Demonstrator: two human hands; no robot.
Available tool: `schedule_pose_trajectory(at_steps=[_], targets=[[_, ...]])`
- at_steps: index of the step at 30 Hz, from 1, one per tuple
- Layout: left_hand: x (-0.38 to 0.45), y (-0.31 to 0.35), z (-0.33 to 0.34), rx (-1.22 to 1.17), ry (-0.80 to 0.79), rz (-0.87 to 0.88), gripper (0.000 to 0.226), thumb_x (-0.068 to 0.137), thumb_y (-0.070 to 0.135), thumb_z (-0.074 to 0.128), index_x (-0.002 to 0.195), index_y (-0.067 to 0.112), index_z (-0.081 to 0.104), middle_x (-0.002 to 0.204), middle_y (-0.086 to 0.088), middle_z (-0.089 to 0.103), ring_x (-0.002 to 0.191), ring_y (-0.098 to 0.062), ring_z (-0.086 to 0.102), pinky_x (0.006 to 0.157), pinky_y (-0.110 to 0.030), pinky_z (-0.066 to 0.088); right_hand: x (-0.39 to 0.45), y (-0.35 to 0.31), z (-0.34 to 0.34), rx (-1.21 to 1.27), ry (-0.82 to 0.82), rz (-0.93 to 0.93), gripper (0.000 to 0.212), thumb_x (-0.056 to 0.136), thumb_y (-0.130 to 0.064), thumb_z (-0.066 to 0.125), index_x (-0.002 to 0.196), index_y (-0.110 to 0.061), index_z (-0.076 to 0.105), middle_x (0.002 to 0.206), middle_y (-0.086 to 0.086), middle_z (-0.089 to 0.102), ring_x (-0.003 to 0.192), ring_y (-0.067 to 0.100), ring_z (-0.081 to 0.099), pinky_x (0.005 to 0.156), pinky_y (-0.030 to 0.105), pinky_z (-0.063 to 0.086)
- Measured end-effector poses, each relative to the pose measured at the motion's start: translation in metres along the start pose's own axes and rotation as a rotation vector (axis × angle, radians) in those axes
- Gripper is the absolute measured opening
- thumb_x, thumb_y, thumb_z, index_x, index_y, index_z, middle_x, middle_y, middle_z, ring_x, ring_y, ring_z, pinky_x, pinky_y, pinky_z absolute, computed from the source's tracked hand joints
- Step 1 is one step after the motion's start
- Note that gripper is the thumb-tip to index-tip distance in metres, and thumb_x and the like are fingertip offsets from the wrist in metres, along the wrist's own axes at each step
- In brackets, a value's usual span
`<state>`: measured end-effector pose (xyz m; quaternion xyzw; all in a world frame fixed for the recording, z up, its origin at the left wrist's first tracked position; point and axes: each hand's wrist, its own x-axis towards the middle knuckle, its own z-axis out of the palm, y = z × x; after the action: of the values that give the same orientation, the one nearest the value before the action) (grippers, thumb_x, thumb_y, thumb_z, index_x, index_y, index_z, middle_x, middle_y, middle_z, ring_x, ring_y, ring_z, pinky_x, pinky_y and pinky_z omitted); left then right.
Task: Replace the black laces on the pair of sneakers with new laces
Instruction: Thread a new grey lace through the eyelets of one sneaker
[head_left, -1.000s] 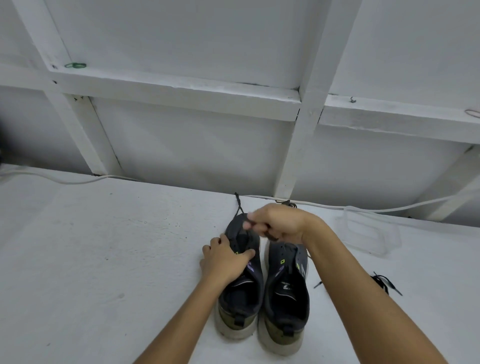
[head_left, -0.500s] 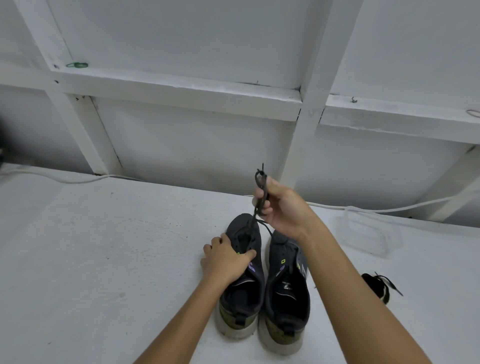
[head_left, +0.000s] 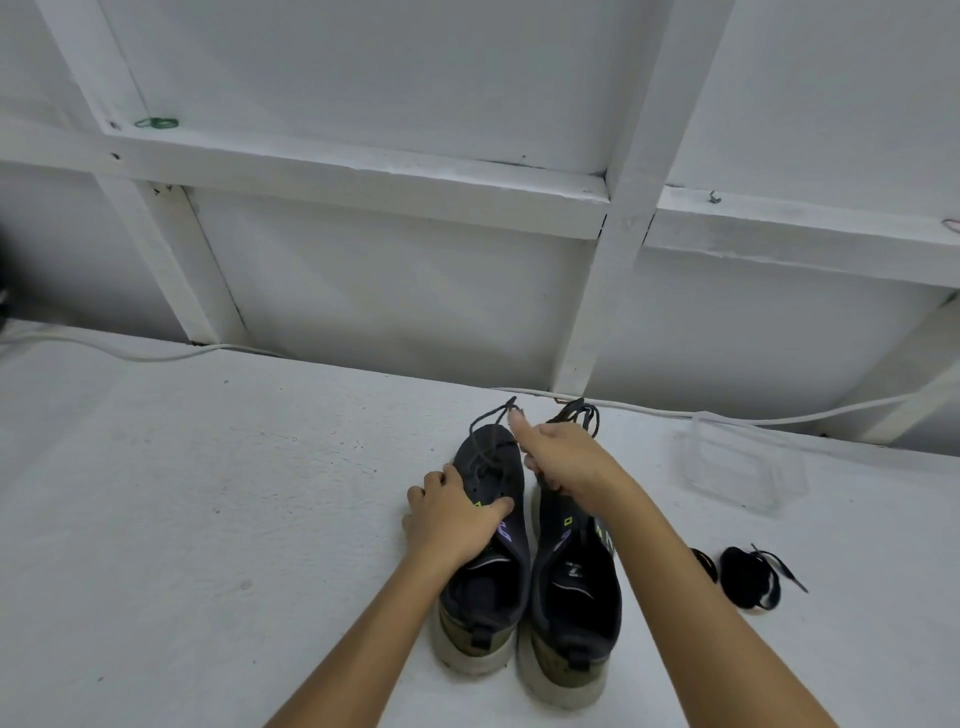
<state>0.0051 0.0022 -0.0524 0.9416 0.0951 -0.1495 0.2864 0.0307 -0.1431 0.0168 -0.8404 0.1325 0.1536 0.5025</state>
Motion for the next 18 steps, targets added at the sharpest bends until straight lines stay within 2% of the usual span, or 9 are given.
schedule_pose_trajectory(at_steps=[2, 3, 6, 11, 15, 18], targets=[[0.0, 0.0, 0.0, -0.005, -0.005, -0.001, 0.094, 0.079, 0.071, 0.053, 0.152, 0.018, 0.027, 0.149, -0.003, 0.036, 0.135, -0.029, 0.03, 0.103, -0.045, 0.039, -0.001, 0.002, 0.009, -0.111, 0.071, -0.096, 0.052, 0.084, -0.058, 0.071, 0.062, -0.016, 0.05, 0.056, -0.006, 0.049, 0.05, 0.009, 0.045, 0.052, 0.021, 0.036], [0.0, 0.0, 0.0, -0.009, -0.008, -0.002, 0.094, 0.078, 0.071, 0.053, 0.151, 0.018, 0.028, 0.148, -0.003, 0.037, 0.134, -0.029, 0.031, 0.102, -0.045, 0.04, 0.0, 0.004, 0.013, -0.173, 0.085, -0.136, 0.046, 0.081, -0.052, 0.077, 0.062, -0.016, 0.057, 0.055, -0.008, 0.053, 0.049, 0.005, 0.049, 0.051, 0.018, 0.037], [0.001, 0.0, 0.0, -0.02, -0.012, -0.002, 0.093, 0.076, 0.072, 0.054, 0.149, 0.019, 0.031, 0.146, -0.003, 0.039, 0.132, -0.029, 0.032, 0.1, -0.044, 0.041, 0.007, 0.007, 0.028, -0.345, 0.101, -0.189, 0.027, 0.078, -0.041, 0.081, 0.071, -0.017, 0.072, 0.067, -0.005, 0.068, 0.069, 0.01, 0.064, 0.063, 0.025, 0.05], [0.001, 0.0, 0.0, -0.02, -0.009, 0.006, 0.089, 0.078, 0.072, 0.054, 0.146, 0.019, 0.033, 0.142, -0.003, 0.041, 0.129, -0.029, 0.034, 0.097, -0.043, 0.041, 0.017, 0.011, 0.041, -0.485, 0.196, -0.186, 0.032, 0.077, -0.043, 0.081, 0.072, -0.017, 0.063, 0.073, 0.0, 0.064, 0.075, 0.02, 0.061, 0.057, 0.027, 0.04], [0.001, 0.0, 0.0, -0.027, -0.016, 0.005, 0.086, 0.075, 0.073, 0.055, 0.141, 0.021, 0.037, 0.14, -0.003, 0.043, 0.127, -0.029, 0.036, 0.095, -0.043, 0.042, 0.021, 0.016, 0.045, -0.426, 0.171, -0.201, 0.035, 0.084, -0.031, 0.073, 0.058, -0.02, 0.053, 0.059, -0.002, 0.054, 0.069, 0.023, 0.057, 0.057, 0.029, 0.039], [0.002, 0.0, -0.001, -0.049, -0.027, -0.013, 0.089, 0.074, 0.072, 0.056, 0.144, 0.02, 0.036, 0.142, -0.004, 0.042, 0.129, -0.03, 0.034, 0.098, -0.045, 0.042, 0.017, 0.012, 0.04, -0.299, 0.132, -0.248, 0.042, 0.089, -0.023, 0.07, 0.054, -0.021, 0.047, 0.052, -0.007, 0.047, 0.058, 0.015, 0.046, 0.058, 0.03, 0.038]])
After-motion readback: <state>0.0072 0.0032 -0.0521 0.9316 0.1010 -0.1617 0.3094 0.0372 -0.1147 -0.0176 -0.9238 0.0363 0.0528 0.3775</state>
